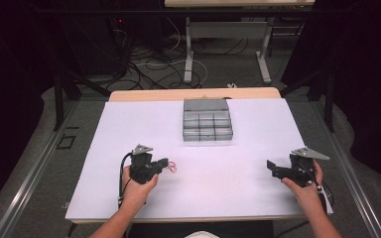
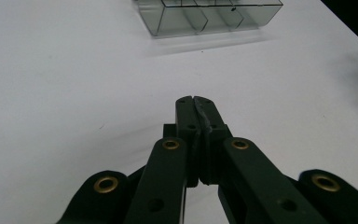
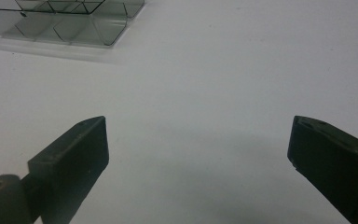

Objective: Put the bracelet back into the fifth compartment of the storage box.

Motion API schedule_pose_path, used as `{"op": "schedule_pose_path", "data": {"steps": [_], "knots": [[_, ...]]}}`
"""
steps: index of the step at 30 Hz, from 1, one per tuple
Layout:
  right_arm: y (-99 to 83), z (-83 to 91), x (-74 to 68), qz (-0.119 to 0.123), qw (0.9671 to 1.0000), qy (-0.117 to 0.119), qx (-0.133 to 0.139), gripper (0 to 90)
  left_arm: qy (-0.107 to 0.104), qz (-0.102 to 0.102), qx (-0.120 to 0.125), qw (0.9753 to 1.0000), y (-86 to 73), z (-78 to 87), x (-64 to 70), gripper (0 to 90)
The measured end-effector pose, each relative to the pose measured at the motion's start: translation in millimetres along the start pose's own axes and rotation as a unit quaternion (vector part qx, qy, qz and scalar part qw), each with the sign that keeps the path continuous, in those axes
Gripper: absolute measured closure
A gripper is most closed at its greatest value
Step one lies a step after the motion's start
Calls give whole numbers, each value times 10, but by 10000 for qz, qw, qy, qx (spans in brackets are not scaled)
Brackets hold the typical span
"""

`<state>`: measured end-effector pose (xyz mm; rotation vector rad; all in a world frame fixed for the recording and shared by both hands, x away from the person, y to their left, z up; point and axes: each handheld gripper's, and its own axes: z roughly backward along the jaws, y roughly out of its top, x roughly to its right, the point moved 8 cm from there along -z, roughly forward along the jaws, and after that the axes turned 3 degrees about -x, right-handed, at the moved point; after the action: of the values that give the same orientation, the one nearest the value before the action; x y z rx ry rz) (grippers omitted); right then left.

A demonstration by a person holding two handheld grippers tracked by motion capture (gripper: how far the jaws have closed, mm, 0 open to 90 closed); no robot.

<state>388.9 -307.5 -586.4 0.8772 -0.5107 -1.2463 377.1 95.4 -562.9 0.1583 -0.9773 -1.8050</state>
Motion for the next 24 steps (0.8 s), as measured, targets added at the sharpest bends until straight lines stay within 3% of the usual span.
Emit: {"op": "schedule_pose_path", "data": {"steps": [24], "knots": [[-5, 2, -1, 10, 10000, 12, -10, 50, -383, -158, -80, 9991, 193, -362, 395, 900]]}}
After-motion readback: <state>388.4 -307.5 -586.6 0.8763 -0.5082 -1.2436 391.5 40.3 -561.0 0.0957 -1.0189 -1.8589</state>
